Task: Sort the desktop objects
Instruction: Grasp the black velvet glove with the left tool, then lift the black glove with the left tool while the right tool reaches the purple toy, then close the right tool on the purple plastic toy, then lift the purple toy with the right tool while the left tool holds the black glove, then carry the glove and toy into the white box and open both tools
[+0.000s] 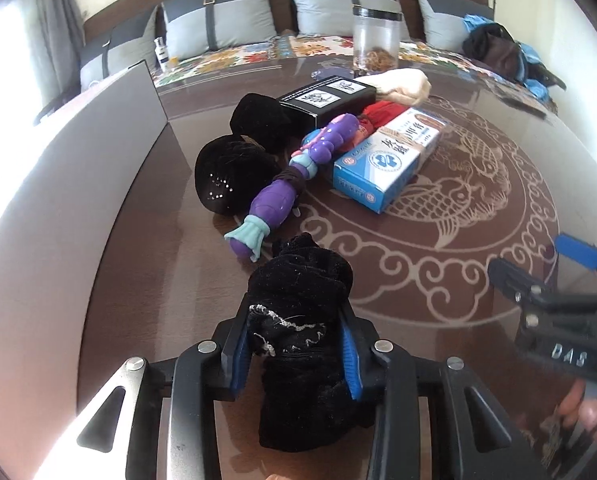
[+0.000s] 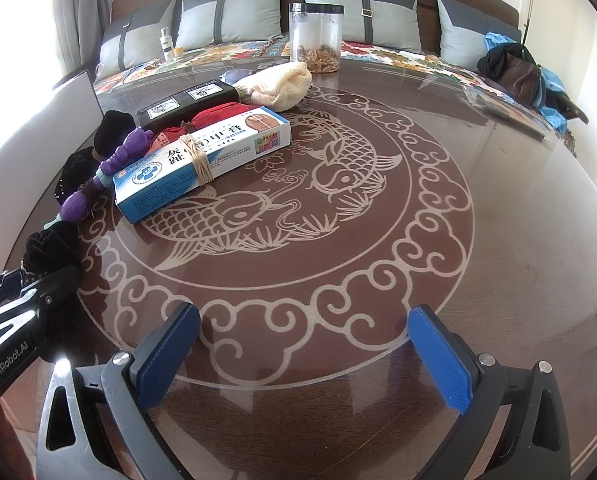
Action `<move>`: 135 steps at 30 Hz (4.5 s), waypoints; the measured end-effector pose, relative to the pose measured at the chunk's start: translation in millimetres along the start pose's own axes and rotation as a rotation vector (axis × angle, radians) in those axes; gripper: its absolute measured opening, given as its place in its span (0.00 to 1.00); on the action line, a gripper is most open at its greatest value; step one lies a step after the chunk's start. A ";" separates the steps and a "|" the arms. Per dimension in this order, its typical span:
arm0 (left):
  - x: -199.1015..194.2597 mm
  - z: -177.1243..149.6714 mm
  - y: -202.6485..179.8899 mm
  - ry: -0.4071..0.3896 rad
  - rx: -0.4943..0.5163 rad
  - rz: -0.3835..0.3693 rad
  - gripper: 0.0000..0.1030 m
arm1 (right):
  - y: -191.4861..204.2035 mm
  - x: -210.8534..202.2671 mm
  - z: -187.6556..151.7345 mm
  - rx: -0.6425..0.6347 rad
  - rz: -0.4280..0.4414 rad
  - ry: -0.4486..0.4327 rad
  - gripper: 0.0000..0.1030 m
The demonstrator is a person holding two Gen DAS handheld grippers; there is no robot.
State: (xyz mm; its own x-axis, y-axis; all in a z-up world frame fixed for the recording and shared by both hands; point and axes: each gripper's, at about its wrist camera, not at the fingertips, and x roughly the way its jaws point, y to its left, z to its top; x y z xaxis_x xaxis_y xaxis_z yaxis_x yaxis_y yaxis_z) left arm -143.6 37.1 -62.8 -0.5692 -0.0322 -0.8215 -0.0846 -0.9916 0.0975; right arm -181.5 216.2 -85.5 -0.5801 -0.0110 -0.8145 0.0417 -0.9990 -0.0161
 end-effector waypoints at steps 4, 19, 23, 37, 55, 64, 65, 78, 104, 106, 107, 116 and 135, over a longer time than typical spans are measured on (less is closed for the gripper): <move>-16.7 -27.1 25.2 0.005 -0.004 -0.043 0.36 | 0.0 -0.3 -0.1 0.000 0.000 0.000 1.00; -30.7 -62.3 54.3 -0.056 -0.041 -0.131 0.35 | -0.1 -1.4 -0.7 0.001 0.002 0.000 1.00; -31.4 -64.8 60.1 -0.071 -0.085 -0.163 0.35 | 0.0 1.7 3.7 -0.005 0.003 0.027 1.00; -36.3 -75.8 65.8 -0.095 -0.055 -0.197 0.35 | 144.5 23.8 65.9 0.018 0.354 0.192 0.67; -35.3 -77.0 55.2 -0.122 -0.018 -0.133 0.35 | 132.5 16.5 52.6 -0.129 0.340 0.139 0.32; -36.2 -77.6 57.8 -0.124 -0.031 -0.144 0.35 | 70.3 -22.9 -3.7 -0.113 0.367 0.118 0.22; -37.2 -77.7 57.9 -0.123 -0.038 -0.146 0.35 | 61.9 -26.1 -9.2 -0.104 0.368 0.108 0.22; -34.9 -75.0 66.2 -0.101 -0.081 -0.173 0.35 | 67.0 -17.6 9.4 -0.138 0.268 0.150 0.49; -90.3 -62.2 77.9 -0.184 -0.230 -0.375 0.34 | 37.0 -93.2 13.4 -0.055 0.325 0.086 0.21; -103.4 -59.1 84.1 -0.205 -0.250 -0.386 0.34 | 38.5 -102.0 19.8 -0.050 0.348 0.071 0.21; -110.9 -57.7 89.2 -0.218 -0.265 -0.395 0.34 | 41.4 -107.4 22.8 -0.054 0.356 0.061 0.21; -177.0 -49.0 213.8 -0.312 -0.383 -0.259 0.34 | 122.8 -154.6 57.4 -0.107 0.526 -0.023 0.21; -93.6 -81.0 361.2 0.028 -0.494 0.146 0.80 | 381.1 -103.8 31.9 -0.435 0.601 0.155 0.52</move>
State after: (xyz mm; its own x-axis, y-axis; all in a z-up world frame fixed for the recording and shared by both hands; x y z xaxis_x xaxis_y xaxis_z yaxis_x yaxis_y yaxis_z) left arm -54.7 -328.2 3.8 -0.5236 -0.1711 -0.8346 0.3939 -0.9173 -0.0591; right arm -131.4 -164.8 11.5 -0.2365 -0.5097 -0.8272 0.6503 -0.7156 0.2550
